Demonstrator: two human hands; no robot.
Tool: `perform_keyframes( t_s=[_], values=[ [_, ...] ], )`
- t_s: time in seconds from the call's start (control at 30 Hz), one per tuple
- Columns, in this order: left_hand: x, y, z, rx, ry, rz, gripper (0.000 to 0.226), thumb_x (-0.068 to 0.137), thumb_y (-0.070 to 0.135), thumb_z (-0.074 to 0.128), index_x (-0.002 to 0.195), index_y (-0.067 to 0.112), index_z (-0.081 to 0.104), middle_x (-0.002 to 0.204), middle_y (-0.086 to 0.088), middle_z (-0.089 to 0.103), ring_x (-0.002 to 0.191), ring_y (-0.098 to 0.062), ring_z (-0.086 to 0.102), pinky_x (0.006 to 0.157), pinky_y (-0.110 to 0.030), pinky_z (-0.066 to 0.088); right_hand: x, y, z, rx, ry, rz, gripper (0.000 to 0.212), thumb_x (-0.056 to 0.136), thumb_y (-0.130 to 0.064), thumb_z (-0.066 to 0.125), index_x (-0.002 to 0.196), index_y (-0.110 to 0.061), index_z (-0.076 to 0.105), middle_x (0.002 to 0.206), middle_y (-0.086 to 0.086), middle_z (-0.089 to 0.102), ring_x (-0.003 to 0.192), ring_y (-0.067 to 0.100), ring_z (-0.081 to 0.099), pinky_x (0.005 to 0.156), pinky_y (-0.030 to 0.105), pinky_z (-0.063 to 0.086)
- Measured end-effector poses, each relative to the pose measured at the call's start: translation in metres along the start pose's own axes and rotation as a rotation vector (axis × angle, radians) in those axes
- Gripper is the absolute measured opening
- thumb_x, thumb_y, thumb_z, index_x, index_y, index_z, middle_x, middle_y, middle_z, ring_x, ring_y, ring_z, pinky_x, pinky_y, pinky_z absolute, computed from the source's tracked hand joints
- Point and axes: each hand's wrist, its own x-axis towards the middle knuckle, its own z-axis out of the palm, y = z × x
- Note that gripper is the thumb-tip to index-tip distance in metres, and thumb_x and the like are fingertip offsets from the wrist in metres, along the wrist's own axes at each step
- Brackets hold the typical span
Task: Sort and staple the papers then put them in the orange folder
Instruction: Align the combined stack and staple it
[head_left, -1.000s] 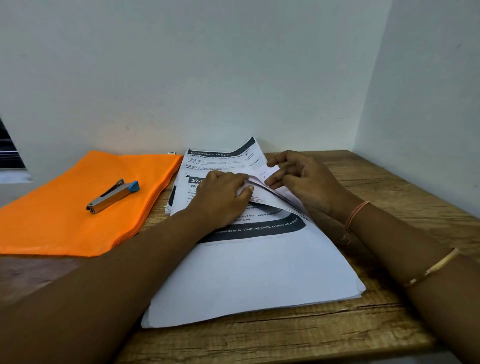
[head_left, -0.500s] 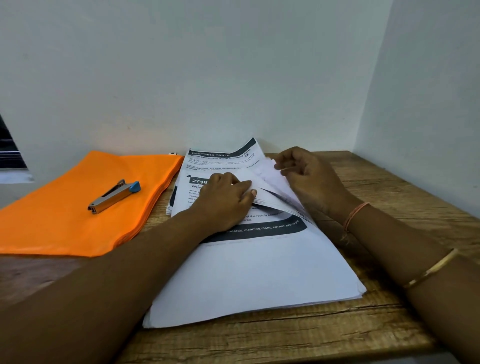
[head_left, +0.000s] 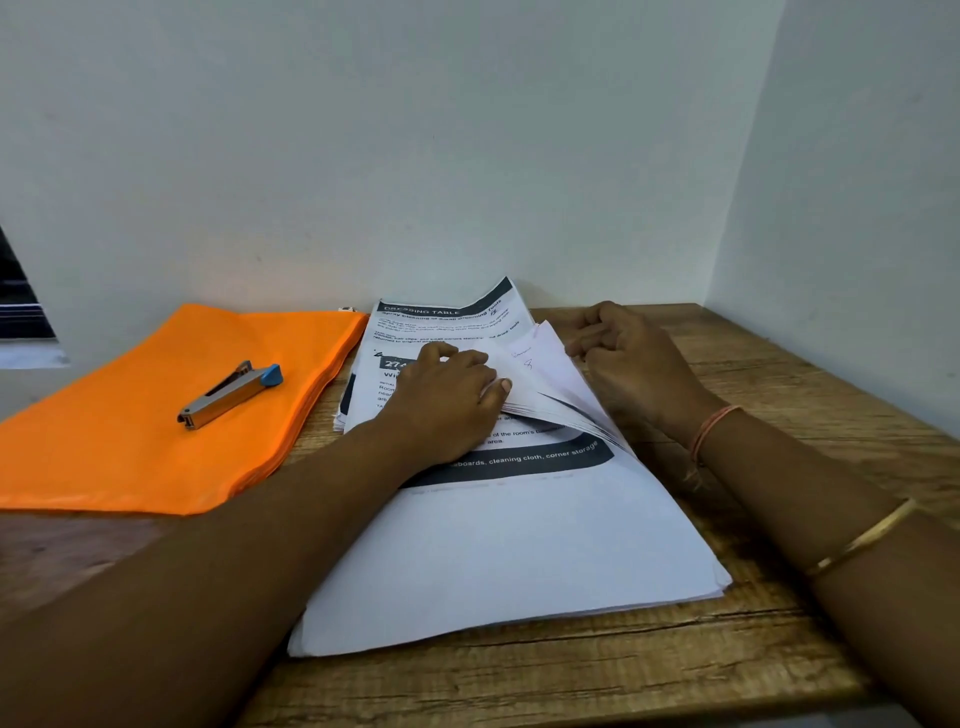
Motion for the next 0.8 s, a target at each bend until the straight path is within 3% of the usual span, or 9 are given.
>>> perform_keyframes(
  t_s=[0.2,0.27,0.43,0.57,0.67,0.8],
  values=[
    [0.0,0.0,-0.002,-0.005,-0.011,-0.006,0.043,0.101,0.041,0.025,0.127,0.026,0.057,0.15,0.011,0.033,0.138,-0.021,0.016,0.112,-0.042,0.019,0.0,0.001,0.0,0.023,-0.014,-0.006,0.032,0.08,0.008,0.04,0.101,-0.007,0.059,0.093,0.004,0.069,0.086,0.01,0.06,0.064,0.002,0.039],
    [0.0,0.0,-0.002,0.0,-0.014,-0.006,0.044,0.101,0.041,0.025,0.127,0.026,0.057,0.15,0.011,0.033,0.138,-0.021,0.016,0.112,-0.042,0.019,0.0,0.0,0.0,0.048,-0.014,-0.025,0.033,0.08,0.009,0.04,0.1,-0.009,0.059,0.092,0.005,0.07,0.082,0.009,0.06,0.068,0.006,0.042],
    [0.0,-0.001,-0.002,0.013,-0.012,-0.002,0.044,0.1,0.041,0.025,0.127,0.024,0.056,0.147,0.009,0.038,0.137,-0.021,0.019,0.112,-0.042,0.02,-0.004,-0.004,0.0,0.131,-0.054,-0.056,0.031,0.084,0.007,0.045,0.103,-0.015,0.058,0.093,0.006,0.07,0.083,0.013,0.065,0.082,0.031,0.055],
    [0.0,-0.001,0.0,0.002,0.022,-0.003,0.042,0.1,0.042,0.026,0.124,0.022,0.054,0.138,0.007,0.048,0.134,-0.022,0.024,0.109,-0.041,0.024,-0.008,-0.007,0.0,0.165,-0.119,-0.035,0.028,0.088,-0.001,0.05,0.111,-0.015,0.058,0.092,0.004,0.072,0.079,0.013,0.07,0.083,0.038,0.056],
    [-0.002,-0.001,-0.001,-0.029,0.057,-0.038,0.042,0.1,0.042,0.028,0.131,0.024,0.048,0.141,0.005,0.045,0.134,-0.022,0.024,0.107,-0.041,0.021,-0.01,-0.009,0.001,0.231,-0.171,-0.013,0.031,0.085,-0.001,0.053,0.113,-0.015,0.059,0.091,0.006,0.074,0.082,0.018,0.072,0.09,0.045,0.053],
    [-0.002,0.001,-0.002,-0.102,0.145,-0.064,0.051,0.099,0.041,0.033,0.146,0.025,0.024,0.147,0.0,0.036,0.136,-0.022,0.021,0.108,-0.042,0.021,-0.013,-0.012,0.002,0.221,-0.189,0.015,0.03,0.082,-0.007,0.066,0.108,-0.022,0.062,0.09,-0.007,0.073,0.083,0.001,0.069,0.095,0.039,0.05]
  ],
)
